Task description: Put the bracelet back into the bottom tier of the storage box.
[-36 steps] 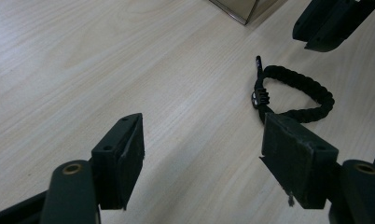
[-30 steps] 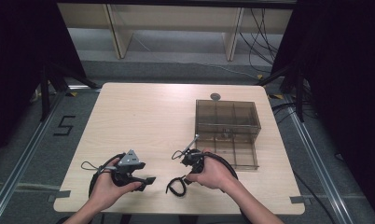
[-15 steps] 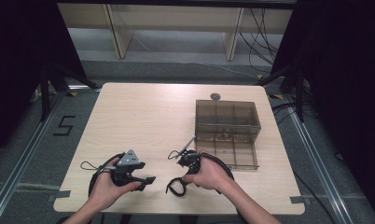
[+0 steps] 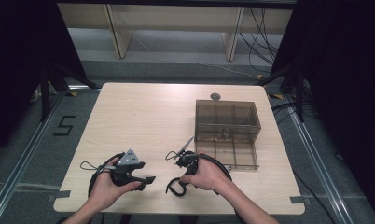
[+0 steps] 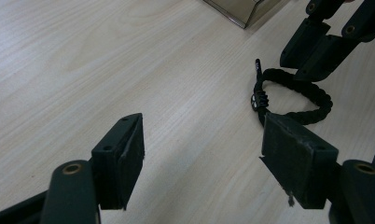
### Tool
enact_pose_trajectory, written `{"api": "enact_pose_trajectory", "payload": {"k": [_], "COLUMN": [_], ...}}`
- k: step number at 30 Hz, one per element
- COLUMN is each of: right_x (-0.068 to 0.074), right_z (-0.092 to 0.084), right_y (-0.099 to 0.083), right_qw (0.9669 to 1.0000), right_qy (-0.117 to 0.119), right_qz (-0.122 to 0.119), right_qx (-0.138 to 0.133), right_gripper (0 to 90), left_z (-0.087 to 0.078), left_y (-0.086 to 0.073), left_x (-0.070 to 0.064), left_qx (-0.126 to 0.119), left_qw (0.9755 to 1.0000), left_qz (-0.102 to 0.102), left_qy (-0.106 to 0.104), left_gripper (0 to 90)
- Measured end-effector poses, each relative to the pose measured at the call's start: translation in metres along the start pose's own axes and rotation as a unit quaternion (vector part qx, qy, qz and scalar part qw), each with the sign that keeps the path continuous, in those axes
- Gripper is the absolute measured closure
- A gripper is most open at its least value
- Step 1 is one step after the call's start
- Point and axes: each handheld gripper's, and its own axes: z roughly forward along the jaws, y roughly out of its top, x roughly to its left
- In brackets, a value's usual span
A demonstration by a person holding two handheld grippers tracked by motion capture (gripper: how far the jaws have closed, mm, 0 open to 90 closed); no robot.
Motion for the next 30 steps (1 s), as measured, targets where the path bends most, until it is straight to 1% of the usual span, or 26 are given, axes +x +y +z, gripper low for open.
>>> {"api": "enact_pose_trajectory", "payload": {"k": [1, 2, 3, 4, 6, 7, 8, 9, 10, 11, 12, 14, 15, 17, 18, 19, 20, 21, 22, 23, 24, 26, 27, 28, 29, 30], "right_x": [-0.0007, -0.0013, -0.0022, -0.0009, -0.001, -0.0021, -0.0021, -0.0007, -0.0007, 0.001, 0.0013, 0.0027, 0.0026, 0.0025, 0.0005, 0.0001, 0.0017, 0.0017, 0.0008, 0.0018, 0.0011, 0.0023, 0.0019, 0.0019, 0.0044, 0.0058], "right_z": [0.0009, 0.0012, 0.0019, 0.0022, 0.004, 0.005, 0.005, 0.0061, 0.0061, 0.0059, 0.0057, 0.0053, 0.0053, 0.0048, 0.0052, 0.0053, 0.0054, 0.0054, 0.0066, 0.0055, 0.0057, 0.0056, 0.0061, 0.0061, 0.0054, 0.0053], "right_y": [-0.0001, 0.0002, 0.0003, 0.0004, 0.0005, 0.0005, 0.0005, 0.0006, 0.0006, 0.0011, 0.0013, 0.0018, 0.0021, 0.0024, 0.0025, 0.0028, 0.0028, 0.0028, 0.0027, 0.0038, 0.0043, 0.005, 0.0051, 0.0051, 0.0057, 0.0062], "right_qw": [1.0, 1.0, 1.0, 1.0, 1.0, 0.9999, 0.9999, 0.9999, 0.9999, 0.9999, 0.9999, 0.9999, 0.9999, 0.9998, 0.9996, 0.9995, 0.9995, 0.9995, 0.9992, 0.9991, 0.9991, 0.9992, 0.9989, 0.9989, 0.9991, 0.999], "right_qy": [-0.002, -0.002, -0.004, -0.002, -0.003, -0.004, -0.004, -0.007, -0.007, 0.004, 0.003, -0.001, -0.006, -0.008, -0.01, -0.011, -0.016, -0.016, -0.023, -0.024, -0.02, -0.018, -0.024, -0.024, -0.024, -0.026], "right_qz": [0.0, -0.002, -0.006, 0.001, 0.0, -0.006, -0.006, 0.0, 0.0, 0.007, 0.007, 0.009, 0.002, 0.0, -0.018, -0.022, -0.013, -0.013, -0.022, -0.02, -0.027, -0.023, -0.03, -0.03, -0.016, -0.007], "right_qx": [0.002, 0.003, 0.002, 0.004, 0.008, 0.007, 0.007, 0.01, 0.01, 0.008, 0.009, 0.014, 0.015, 0.018, 0.018, 0.018, 0.024, 0.024, 0.023, 0.027, 0.026, 0.026, 0.027, 0.027, 0.031, 0.034], "right_gripper": [73.6, 73.8, 74.1, 74.4, 75.4, 75.7, 75.7, 76.8, 76.8, 77.3, 78.2, 79.6, 81.7, 82.6, 83.2, 83.5, 83.5, 83.5, 83.3, 82.7, 82.5, 81.8, 81.5, 81.5, 81.6, 81.5], "left_z": [0.0008, 0.0004, 0.0003, 0.0004, 0.0003, 0.0002, 0.0001, 0.0001, 0.0001, 0.0002, 0.0004, 0.0004, 0.0002, -0.0002, -0.0003, -0.0002, 0.0, 0.0, 0.0, -0.0001, -0.0003, -0.0005, -0.0001, -0.0003, -0.0004, -0.0004], "left_y": [-0.0004, 0.0, 0.0001, 0.0, -0.0001, -0.0001, -0.0001, 0.0, 0.0, 0.0, 0.0, -0.0001, 0.0, 0.0001, 0.0001, 0.0, -0.0001, 0.0, 0.0, 0.0001, 0.0001, 0.0001, 0.0, 0.0001, 0.0002, 0.0002], "left_x": [-0.0012, -0.0004, -0.0003, -0.0006, -0.0001, -0.0002, -0.0001, -0.0002, -0.0002, -0.0003, -0.0001, -0.0003, -0.0003, -0.0002, -0.0002, -0.0002, -0.0001, -0.0001, -0.0002, -0.0001, -0.0001, 0.0001, -0.0002, 0.0002, 0.0001, 0.0001], "left_qx": [-0.002, -0.001, -0.001, -0.001, -0.001, -0.001, -0.001, -0.001, -0.001, -0.001, 0.0, -0.001, -0.001, -0.002, -0.001, -0.001, -0.001, -0.001, -0.001, -0.001, -0.001, 0.0, -0.003, -0.001, -0.002, -0.002], "left_qw": [0.9999, 1.0, 1.0, 1.0, 1.0, 1.0, 1.0, 1.0, 1.0, 1.0, 1.0, 1.0, 1.0, 1.0, 1.0, 1.0, 1.0, 1.0, 1.0, 1.0, 1.0, 1.0, 1.0, 1.0, 1.0, 1.0], "left_qz": [-0.01, -0.002, -0.001, -0.003, -0.001, -0.002, -0.001, -0.001, -0.001, -0.001, 0.0, 0.0, 0.0, 0.0, 0.0, 0.0, -0.001, -0.001, 0.0, 0.0, 0.0, 0.001, -0.002, 0.0, 0.0, 0.0], "left_qy": [0.0, 0.0, 0.0, 0.001, 0.001, 0.0, 0.0, 0.0, 0.0, 0.0, 0.003, 0.003, 0.003, 0.0, 0.0, 0.0, 0.0, 0.0, 0.0, 0.0, 0.0, 0.0, 0.002, 0.003, 0.003, 0.003], "left_gripper": [29.9, 29.9, 29.8, 29.9, 29.9, 29.9, 29.9, 29.9, 29.9, 29.9, 29.9, 29.9, 29.9, 29.9, 29.9, 29.9, 29.9, 29.9, 29.9, 29.9, 29.9, 29.9, 29.9, 29.9, 29.9, 29.9]}}
